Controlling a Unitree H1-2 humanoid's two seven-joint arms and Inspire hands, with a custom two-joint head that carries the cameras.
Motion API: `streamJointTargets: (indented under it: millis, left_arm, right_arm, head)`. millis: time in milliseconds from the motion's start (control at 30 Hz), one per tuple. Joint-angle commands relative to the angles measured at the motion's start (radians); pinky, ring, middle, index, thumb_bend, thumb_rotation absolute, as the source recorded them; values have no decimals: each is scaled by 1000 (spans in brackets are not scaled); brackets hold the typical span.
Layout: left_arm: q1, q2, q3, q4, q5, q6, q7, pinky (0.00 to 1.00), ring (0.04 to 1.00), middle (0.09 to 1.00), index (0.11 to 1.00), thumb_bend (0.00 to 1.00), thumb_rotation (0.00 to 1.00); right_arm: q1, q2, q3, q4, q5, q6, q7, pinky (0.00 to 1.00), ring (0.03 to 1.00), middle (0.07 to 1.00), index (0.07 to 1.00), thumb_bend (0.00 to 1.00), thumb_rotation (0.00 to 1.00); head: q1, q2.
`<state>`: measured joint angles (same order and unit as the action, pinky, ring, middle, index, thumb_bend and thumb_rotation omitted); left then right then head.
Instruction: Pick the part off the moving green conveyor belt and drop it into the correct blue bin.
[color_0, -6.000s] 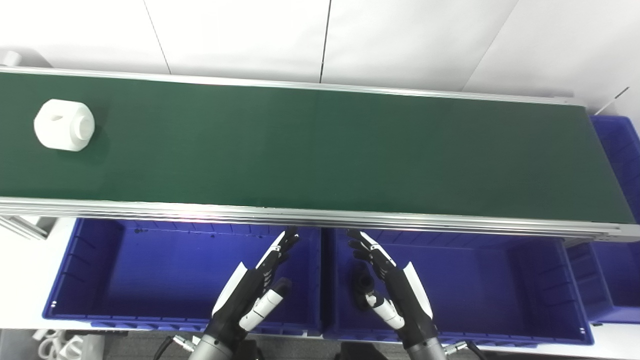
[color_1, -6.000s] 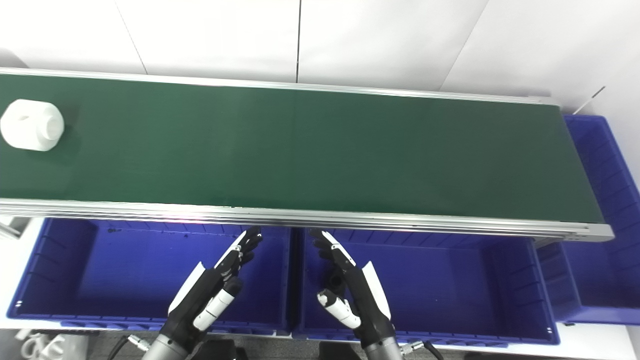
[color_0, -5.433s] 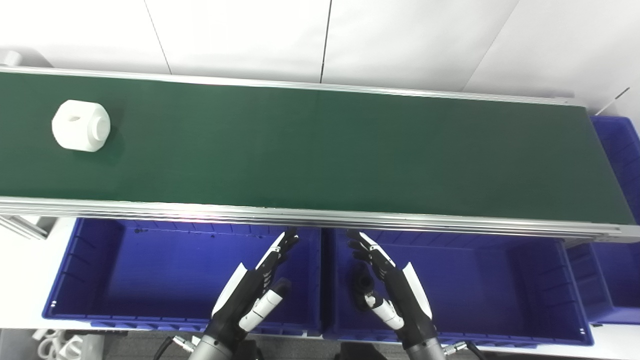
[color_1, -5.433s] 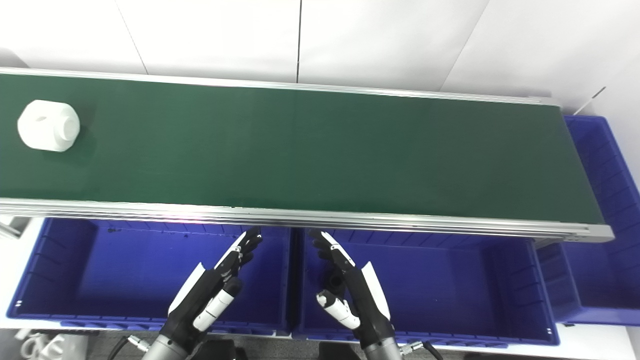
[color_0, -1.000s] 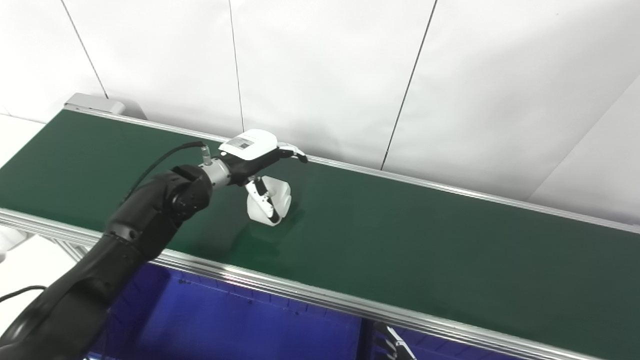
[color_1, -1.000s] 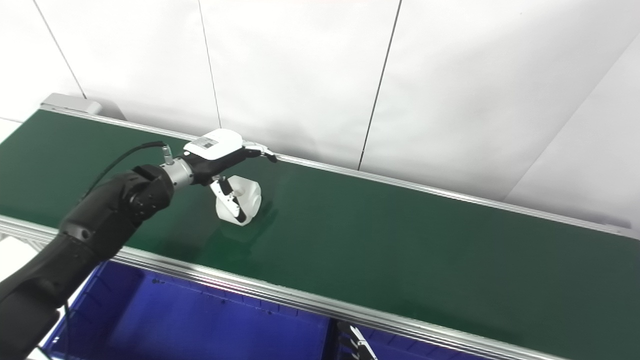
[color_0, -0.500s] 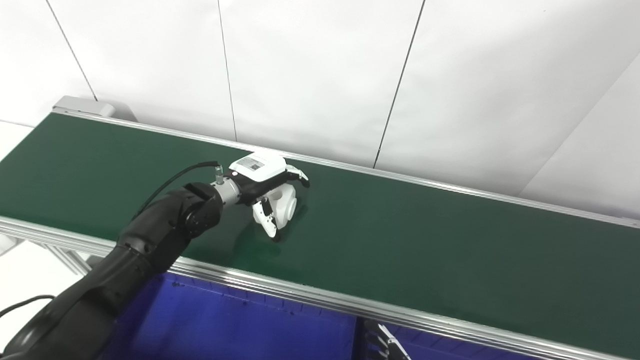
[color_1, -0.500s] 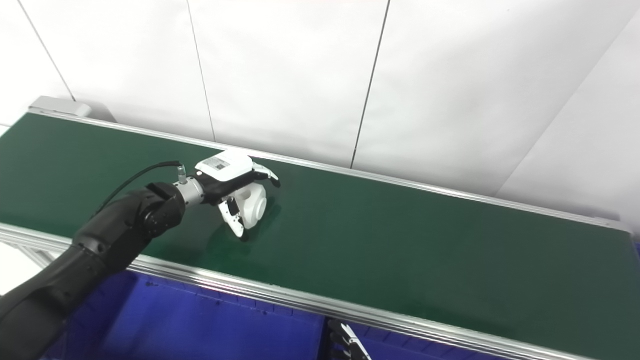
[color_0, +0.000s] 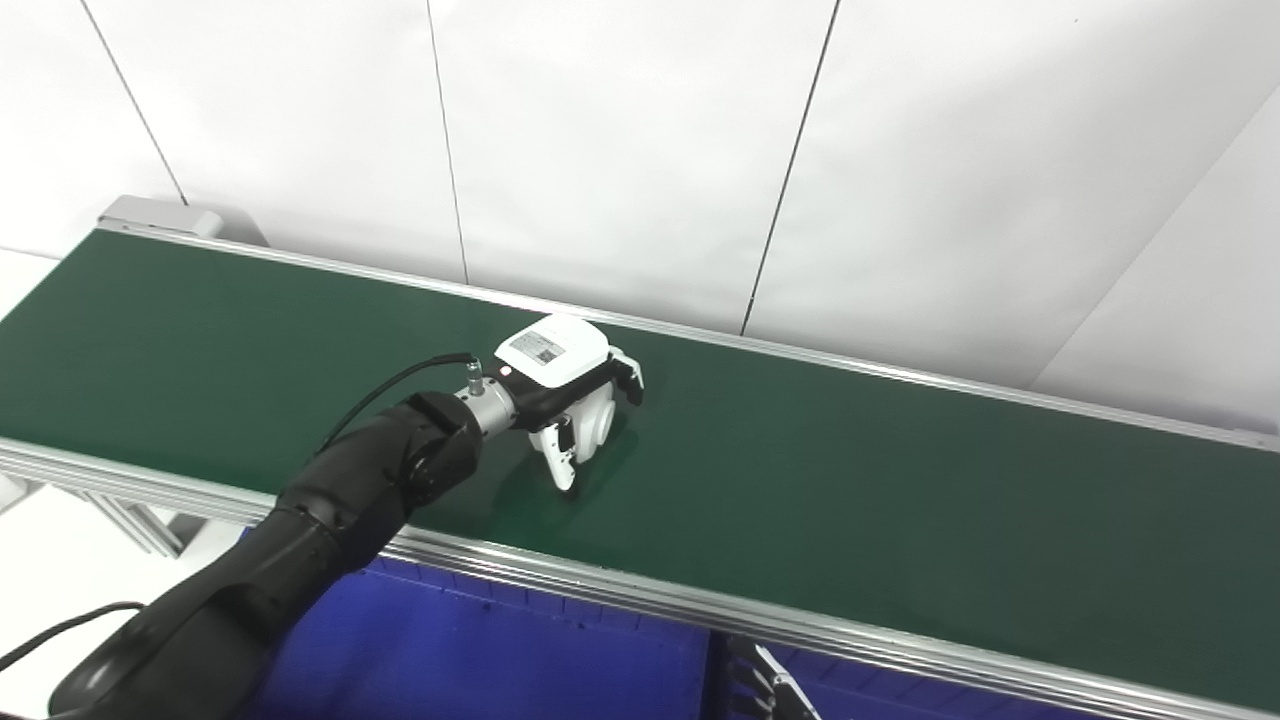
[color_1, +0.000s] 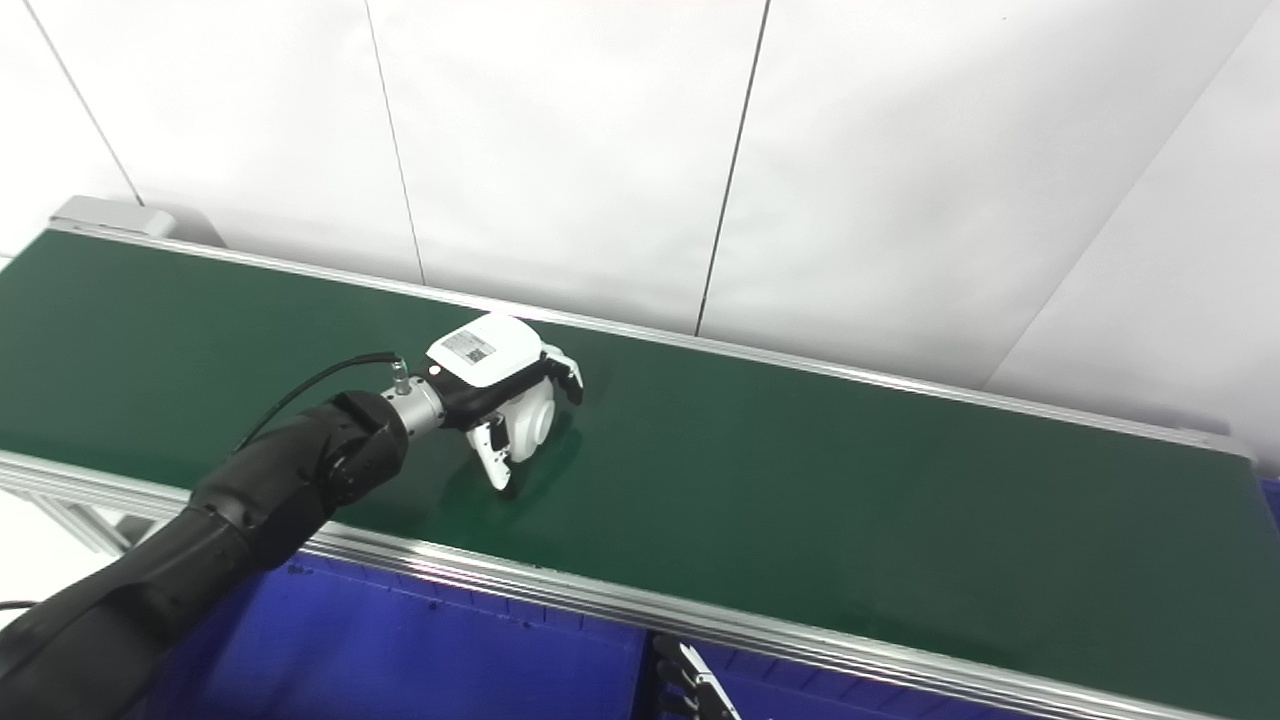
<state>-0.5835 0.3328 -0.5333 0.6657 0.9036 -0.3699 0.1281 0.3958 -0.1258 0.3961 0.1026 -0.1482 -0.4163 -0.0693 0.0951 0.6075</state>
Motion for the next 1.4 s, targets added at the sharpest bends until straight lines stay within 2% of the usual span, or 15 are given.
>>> streamJointTargets:
  millis: [0, 333, 433, 533, 600, 767, 867, 900, 933, 967, 1000, 1167, 1333, 1367]
  left_arm:
    - [-30, 5, 11, 13, 7, 10, 58, 433, 483, 529, 467, 534, 0]
    - [-38, 14, -4, -13, -1, 11, 18, 434, 489, 524, 460, 516, 0]
    - [-33, 20, 8, -52, -19, 12, -8, 417, 476, 522, 463, 517, 0]
    - [-22, 36, 23, -131, -39, 11, -56, 403, 468, 515, 467, 519, 0]
    - [-7, 49, 34, -209, -58, 14, -96, 404, 469, 513, 466, 519, 0]
    - [67, 94, 86, -547, -148, 73, -276, 422, 472, 507, 471, 520, 0]
    - [107, 120, 118, -719, -197, 115, -375, 411, 456, 498, 478, 521, 0]
    - [122, 128, 130, -770, -211, 129, -404, 404, 446, 491, 485, 521, 0]
    - [143, 144, 144, -830, -229, 137, -430, 394, 437, 483, 492, 521, 0]
    - [158, 153, 156, -869, -240, 141, -450, 389, 433, 480, 495, 520, 0]
    - [176, 165, 171, -907, -257, 143, -468, 386, 429, 477, 498, 520, 0]
    - [278, 197, 226, -1036, -293, 159, -524, 377, 415, 471, 504, 519, 0]
    - [440, 197, 271, -1120, -277, 183, -533, 395, 429, 480, 494, 521, 0]
    - [480, 193, 279, -1127, -273, 187, -527, 397, 430, 480, 493, 521, 0]
  right_arm:
    - [9, 6, -4, -36, -4, -52, 8, 790, 881, 939, 881, 919, 965]
    - [9, 11, -7, -37, -5, -52, 12, 782, 878, 937, 874, 922, 965]
    - [9, 12, -7, -37, -3, -52, 15, 782, 873, 936, 874, 922, 965]
    - [9, 14, -7, -39, 3, -52, 22, 782, 873, 935, 875, 918, 964]
    - [12, 17, -10, -46, 4, -53, 29, 784, 874, 936, 874, 916, 961]
    - [18, 22, -16, -70, 4, -50, 42, 779, 870, 937, 882, 914, 959]
    - [23, 23, -23, -92, 10, -41, 54, 787, 871, 939, 888, 914, 959]
    - [24, 24, -25, -98, 10, -38, 57, 795, 871, 941, 896, 915, 963]
    - [25, 24, -28, -108, 10, -33, 61, 802, 871, 943, 904, 908, 970]
    - [26, 24, -30, -114, 10, -30, 66, 804, 871, 944, 907, 901, 975]
    - [26, 23, -34, -124, 11, -24, 71, 808, 871, 944, 911, 897, 981]
    - [26, 12, -55, -157, 33, -1, 98, 812, 869, 938, 907, 903, 984]
    - [25, 2, -77, -189, 52, 11, 124, 802, 852, 924, 896, 891, 955]
    - [25, 0, -82, -199, 56, 19, 128, 801, 851, 923, 895, 893, 953]
  head:
    - [1, 0]
    - [0, 5]
    - [0, 5]
    - [6, 11]
    - [11, 21]
    - [44, 60]
    - [73, 92]
    - [73, 92]
    - [87, 110]
    - [87, 110]
    - [103, 138]
    - [116, 179]
    - [134, 210]
    - [146, 226]
